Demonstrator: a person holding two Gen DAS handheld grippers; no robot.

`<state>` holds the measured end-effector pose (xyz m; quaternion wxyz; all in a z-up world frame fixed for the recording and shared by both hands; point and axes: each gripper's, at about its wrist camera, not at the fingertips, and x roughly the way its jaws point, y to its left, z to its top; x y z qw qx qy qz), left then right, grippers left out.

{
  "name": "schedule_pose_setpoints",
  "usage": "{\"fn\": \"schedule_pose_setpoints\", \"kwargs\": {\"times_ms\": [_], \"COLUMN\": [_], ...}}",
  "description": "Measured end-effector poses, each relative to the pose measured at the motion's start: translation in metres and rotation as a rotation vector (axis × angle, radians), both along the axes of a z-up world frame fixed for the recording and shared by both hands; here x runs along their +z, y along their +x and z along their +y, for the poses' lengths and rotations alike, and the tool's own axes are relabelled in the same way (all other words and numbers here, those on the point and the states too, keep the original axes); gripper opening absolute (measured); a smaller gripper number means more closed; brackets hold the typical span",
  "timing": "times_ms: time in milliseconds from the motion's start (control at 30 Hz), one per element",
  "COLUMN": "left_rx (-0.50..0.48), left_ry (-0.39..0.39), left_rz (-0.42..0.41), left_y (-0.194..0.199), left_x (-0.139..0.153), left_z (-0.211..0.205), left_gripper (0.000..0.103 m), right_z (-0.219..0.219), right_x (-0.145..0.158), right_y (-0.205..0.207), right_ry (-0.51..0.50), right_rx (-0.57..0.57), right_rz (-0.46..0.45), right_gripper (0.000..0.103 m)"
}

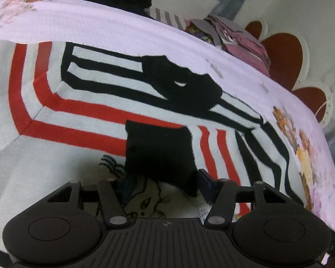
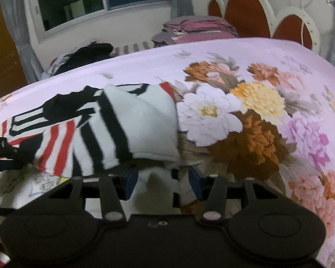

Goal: Fold small clothes
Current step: 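Carry the gripped cuff across the sweater body toward the other sleeve, then open the right tool to release the sleeve onto the sweater body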

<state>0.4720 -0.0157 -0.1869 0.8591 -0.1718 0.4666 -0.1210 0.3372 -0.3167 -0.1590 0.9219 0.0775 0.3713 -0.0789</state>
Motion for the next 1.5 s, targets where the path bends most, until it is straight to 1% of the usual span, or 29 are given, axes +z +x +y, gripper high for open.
{"fn": "schedule_pose_setpoints", "kwargs": {"times_ms": [33, 67, 100, 133, 200, 300, 433, 467, 533, 567, 600, 633, 667, 700, 767, 800, 867, 933, 967, 1000, 1033, 1067, 1133, 1200, 1233, 1367, 1433, 1500], "left_rx": [0.005, 0.008, 0.01, 0.024, 0.047, 0.085, 0.16, 0.177, 0.178, 0.181, 0.184, 0.188, 0.191, 0.188, 0.166, 0.154, 0.133, 0.134, 0.141, 0.155, 0.181, 0.202, 0.214, 0.177, 0.159, 0.104, 0.068, 0.054], "left_ry": [-0.005, -0.01, -0.027, -0.05, -0.066, -0.104, -0.122, -0.116, -0.068, -0.047, -0.033, -0.024, -0.019, -0.011, 0.03, 0.052, 0.077, 0.068, 0.058, 0.058, 0.072, 0.083, 0.109, 0.14, 0.131, 0.103, 0.135, 0.157], "left_rz": [-0.002, 0.0, 0.014, 0.025, 0.008, -0.061, -0.164, -0.175, -0.161, -0.132, -0.103, -0.08, -0.063, -0.054, -0.064, -0.067, -0.074, -0.075, -0.071, -0.072, -0.081, -0.097, -0.15, -0.177, -0.179, -0.198, -0.221, -0.221], "left_y": [0.002, 0.003, 0.006, 0.009, 0.009, 0.004, -0.004, -0.005, -0.005, -0.004, -0.003, -0.002, -0.002, -0.003, -0.004, -0.003, -0.003, -0.005, -0.008, -0.012, -0.019, -0.024, -0.032, -0.031, -0.028, -0.014, -0.007, -0.002], "left_x": [0.0, -0.001, -0.003, -0.005, -0.004, 0.012, 0.039, 0.041, 0.032, 0.022, 0.011, 0.002, -0.005, -0.01, -0.014, -0.014, -0.011, -0.003, 0.0, 0.003, 0.007, 0.011, 0.022, 0.03, 0.032, 0.035, 0.032, 0.029], "left_z": [-0.001, -0.002, -0.002, -0.001, 0.0, 0.009, 0.038, 0.045, 0.053, 0.055, 0.056, 0.055, 0.054, 0.052, 0.045, 0.041, 0.036, 0.041, 0.048, 0.054, 0.062, 0.067, 0.074, 0.069, 0.065, 0.04, 0.023, 0.014], "left_gripper": [0.05, 0.022, 0.006, 0.006, 0.006, 0.005, 0.005, 0.005, 0.005, 0.005, 0.005, 0.005, 0.005, 0.005, 0.005, 0.006, 0.006, 0.007, 0.017, 0.038, 0.052, 0.071, 0.072, 0.072, 0.072, 0.072, 0.072, 0.072], "right_z": [-0.002, -0.003, -0.004, -0.005, -0.007, -0.007, -0.001, 0.001, 0.005, 0.006, 0.006, 0.005, 0.002, -0.003, -0.018, -0.023, -0.022, -0.018, -0.018, -0.02, -0.021, -0.023, -0.026, -0.029, -0.03, -0.032, -0.033, -0.033], "right_x": [-0.002, -0.003, -0.006, -0.007, -0.011, -0.013, -0.014, -0.014, -0.017, -0.019, -0.022, -0.023, -0.023, -0.023, -0.027, -0.029, -0.028, -0.023, -0.019, -0.013, -0.008, -0.002, 0.01, 0.016, 0.017, 0.013, 0.009, 0.004], "right_y": [0.002, 0.003, 0.005, 0.007, 0.013, 0.018, 0.027, 0.029, 0.034, 0.036, 0.038, 0.037, 0.035, 0.03, 0.023, 0.021, 0.018, 0.017, 0.015, 0.01, 0.004, 0.0, -0.003, 0.007, 0.015, 0.056, 0.076, 0.096], "right_ry": [0.002, 0.005, 0.008, 0.013, 0.03, 0.034, 0.034, 0.037, 0.032, 0.035, 0.041, 0.043, 0.053, 0.073, 0.147, 0.178, 0.168, 0.132, 0.125, 0.123, 0.123, 0.117, 0.1, 0.099, 0.103, 0.13, 0.148, 0.165], "right_rx": [-0.005, -0.008, -0.012, -0.017, -0.019, -0.015, 0.003, 0.007, 0.015, 0.016, 0.016, 0.01, -0.004, -0.036, -0.1, -0.113, -0.107, -0.074, -0.068, -0.066, -0.067, -0.068, -0.059, -0.041, -0.032, -0.011, -0.005, -0.003], "right_rz": [0.005, 0.01, 0.016, 0.022, 0.031, 0.042, 0.041, 0.038, 0.04, 0.045, 0.051, 0.049, 0.039, 0.03, 0.026, 0.024, 0.023, 0.039, 0.036, 0.028, 0.016, 0.002, -0.032, -0.048, -0.045, -0.033, -0.03, -0.018], "right_gripper": [0.05, 0.05, 0.05, 0.05, 0.05, 0.049, 0.043, 0.041, 0.033, 0.023, 0.017, 0.016, 0.012, 0.012, 0.011, 0.009, 0.01, 0.014, 0.022, 0.027, 0.029, 0.031, 0.043, 0.044, 0.043, 0.044, 0.045, 0.047]}}
